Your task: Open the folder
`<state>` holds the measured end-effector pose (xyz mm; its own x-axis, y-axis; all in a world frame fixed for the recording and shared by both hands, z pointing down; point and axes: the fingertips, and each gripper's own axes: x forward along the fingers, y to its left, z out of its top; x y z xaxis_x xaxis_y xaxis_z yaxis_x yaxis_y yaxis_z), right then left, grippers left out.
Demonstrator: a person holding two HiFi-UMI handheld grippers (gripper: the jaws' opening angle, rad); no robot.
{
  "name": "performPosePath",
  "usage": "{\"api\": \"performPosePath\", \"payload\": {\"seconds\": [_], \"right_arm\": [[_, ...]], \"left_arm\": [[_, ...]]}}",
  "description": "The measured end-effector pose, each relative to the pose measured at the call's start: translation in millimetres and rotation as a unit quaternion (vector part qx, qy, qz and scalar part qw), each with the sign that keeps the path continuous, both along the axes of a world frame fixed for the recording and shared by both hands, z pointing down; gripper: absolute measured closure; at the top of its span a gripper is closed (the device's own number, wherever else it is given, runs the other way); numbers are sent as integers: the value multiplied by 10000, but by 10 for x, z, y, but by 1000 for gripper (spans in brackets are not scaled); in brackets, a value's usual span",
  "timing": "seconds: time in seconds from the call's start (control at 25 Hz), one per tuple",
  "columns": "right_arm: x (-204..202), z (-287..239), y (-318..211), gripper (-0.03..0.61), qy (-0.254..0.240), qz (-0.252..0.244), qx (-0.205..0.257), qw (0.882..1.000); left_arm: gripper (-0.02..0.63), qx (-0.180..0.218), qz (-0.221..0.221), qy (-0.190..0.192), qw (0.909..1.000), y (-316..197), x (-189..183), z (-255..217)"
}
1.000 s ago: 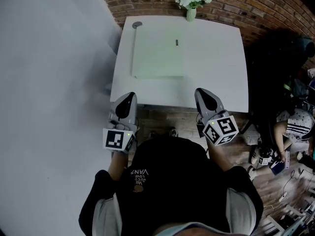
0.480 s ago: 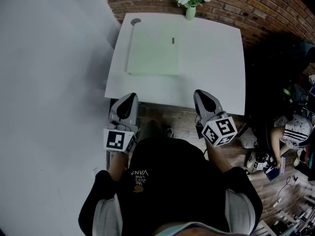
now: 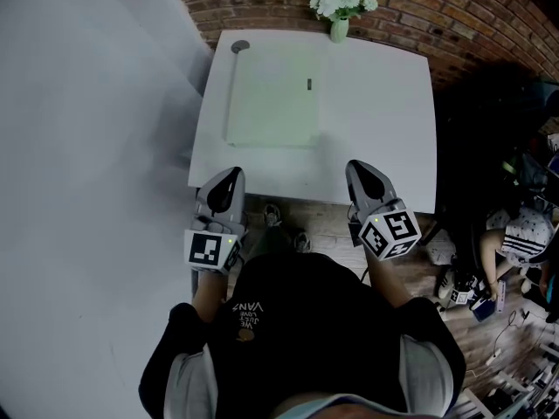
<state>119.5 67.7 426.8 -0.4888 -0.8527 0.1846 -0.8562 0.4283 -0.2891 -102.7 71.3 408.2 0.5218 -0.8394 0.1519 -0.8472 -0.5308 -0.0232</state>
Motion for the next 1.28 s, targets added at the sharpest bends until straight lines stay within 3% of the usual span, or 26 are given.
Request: {"api": "performPosePath", "payload": {"seconds": [0.24,0.72,1.28], "right_arm": [[-35,-44,-246,580,32,212,15,9998],[-246,-121,-716,580,72,605,135,9980],[-523,-47,-936,580,203,1074,-11,9940]], "left_arm": [[614,-43,182,131,9997,-315,22,-97],[614,271,622,155,9976,-911,-206,-183],[614,85,1003,135,9948,-1296,-554,-14]]}}
